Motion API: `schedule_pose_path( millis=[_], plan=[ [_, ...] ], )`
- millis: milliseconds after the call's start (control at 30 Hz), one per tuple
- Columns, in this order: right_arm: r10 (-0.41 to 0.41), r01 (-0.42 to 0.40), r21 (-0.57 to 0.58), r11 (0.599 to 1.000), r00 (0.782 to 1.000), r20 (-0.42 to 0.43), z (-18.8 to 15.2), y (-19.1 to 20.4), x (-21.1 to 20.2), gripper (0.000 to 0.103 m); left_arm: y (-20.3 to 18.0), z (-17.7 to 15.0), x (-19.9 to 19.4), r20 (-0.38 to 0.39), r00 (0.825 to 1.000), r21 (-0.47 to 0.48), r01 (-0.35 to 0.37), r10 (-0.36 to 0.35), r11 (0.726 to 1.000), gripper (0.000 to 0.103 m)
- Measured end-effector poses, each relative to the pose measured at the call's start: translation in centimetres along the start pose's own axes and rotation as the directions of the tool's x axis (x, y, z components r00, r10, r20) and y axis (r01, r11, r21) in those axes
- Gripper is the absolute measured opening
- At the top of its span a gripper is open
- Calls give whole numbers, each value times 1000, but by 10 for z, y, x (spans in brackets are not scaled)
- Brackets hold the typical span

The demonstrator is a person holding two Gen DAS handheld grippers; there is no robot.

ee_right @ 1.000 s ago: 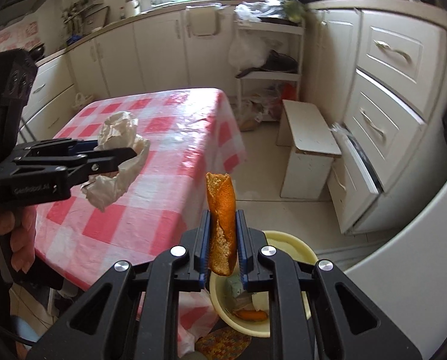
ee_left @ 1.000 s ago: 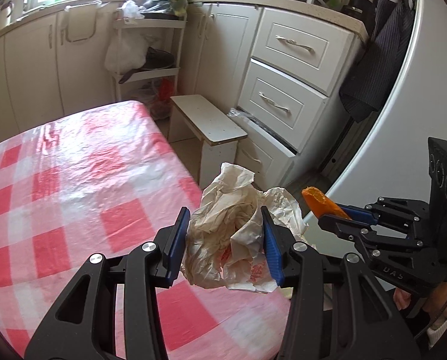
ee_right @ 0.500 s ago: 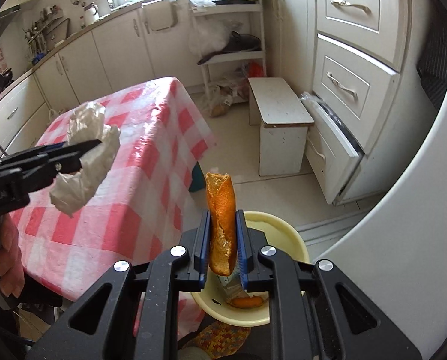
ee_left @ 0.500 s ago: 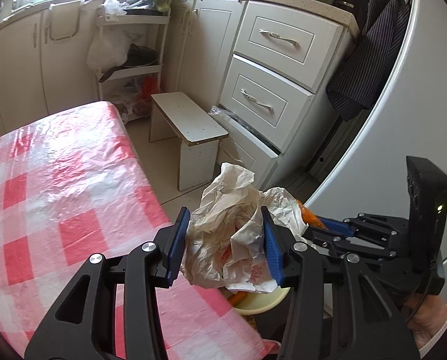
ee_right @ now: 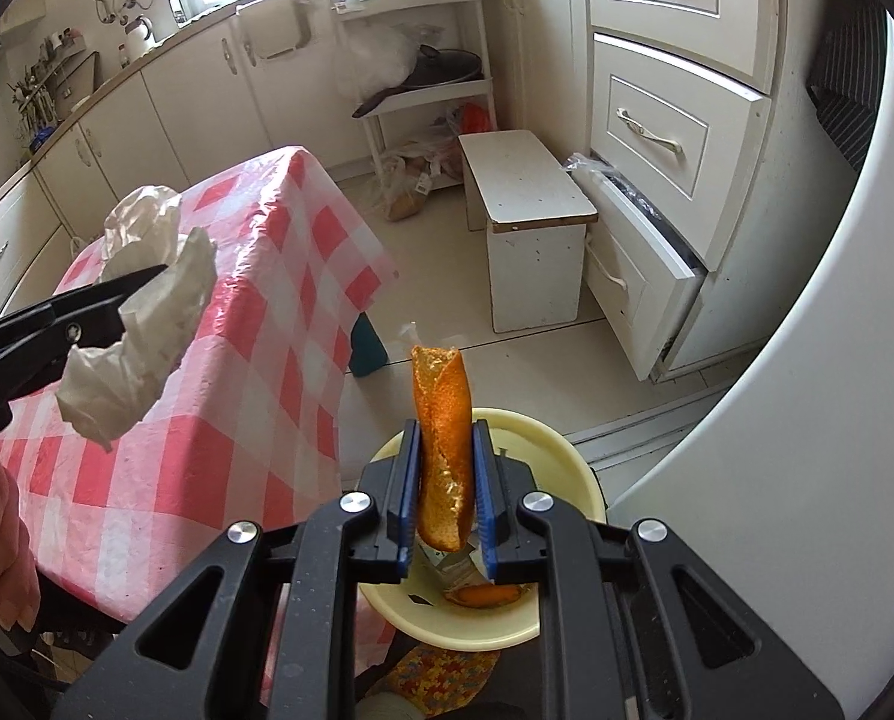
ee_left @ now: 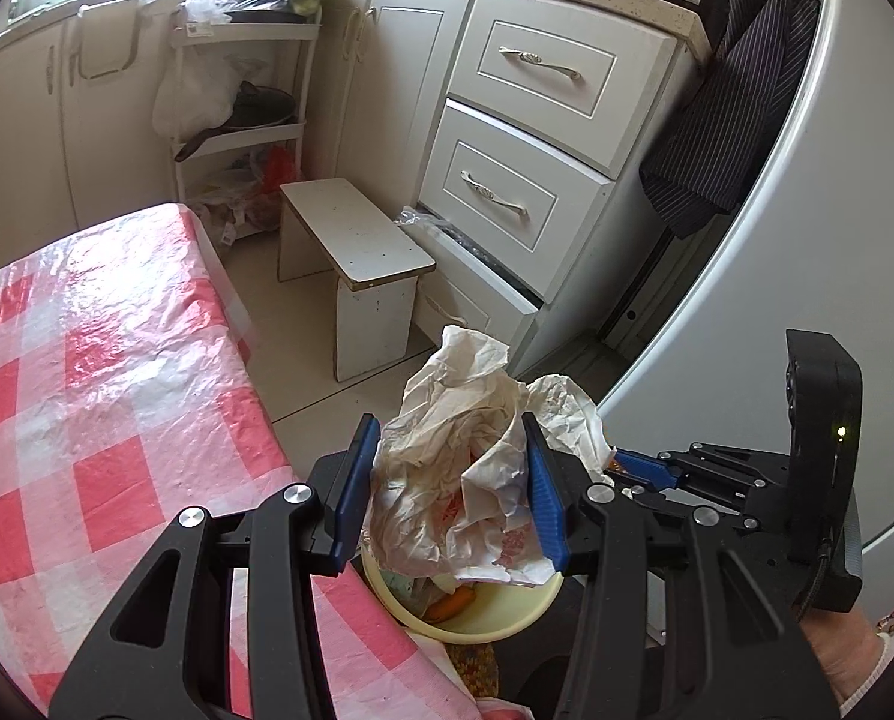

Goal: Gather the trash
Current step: 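Open the right tool then the left tool to drop peel and tissue into the bin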

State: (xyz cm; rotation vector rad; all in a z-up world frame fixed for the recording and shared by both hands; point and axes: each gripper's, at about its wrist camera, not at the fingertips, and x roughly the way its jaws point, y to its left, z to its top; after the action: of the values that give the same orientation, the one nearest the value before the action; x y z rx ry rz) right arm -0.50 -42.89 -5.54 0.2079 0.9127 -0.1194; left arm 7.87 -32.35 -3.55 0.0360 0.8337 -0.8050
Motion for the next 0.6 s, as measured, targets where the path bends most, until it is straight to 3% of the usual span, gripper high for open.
schedule_pose_path(
  millis=[267,600],
  plan=[
    [-31,30,-13,999,1000,-7,-1,-1,1,30,-4,1,6,-12,1000,1,7,-7,1000,45],
    [-72,72,-53,996,997,2,-9,3,-10,35,-9,1,12,-20,1000,0,14,-14,1000,45]
  ],
)
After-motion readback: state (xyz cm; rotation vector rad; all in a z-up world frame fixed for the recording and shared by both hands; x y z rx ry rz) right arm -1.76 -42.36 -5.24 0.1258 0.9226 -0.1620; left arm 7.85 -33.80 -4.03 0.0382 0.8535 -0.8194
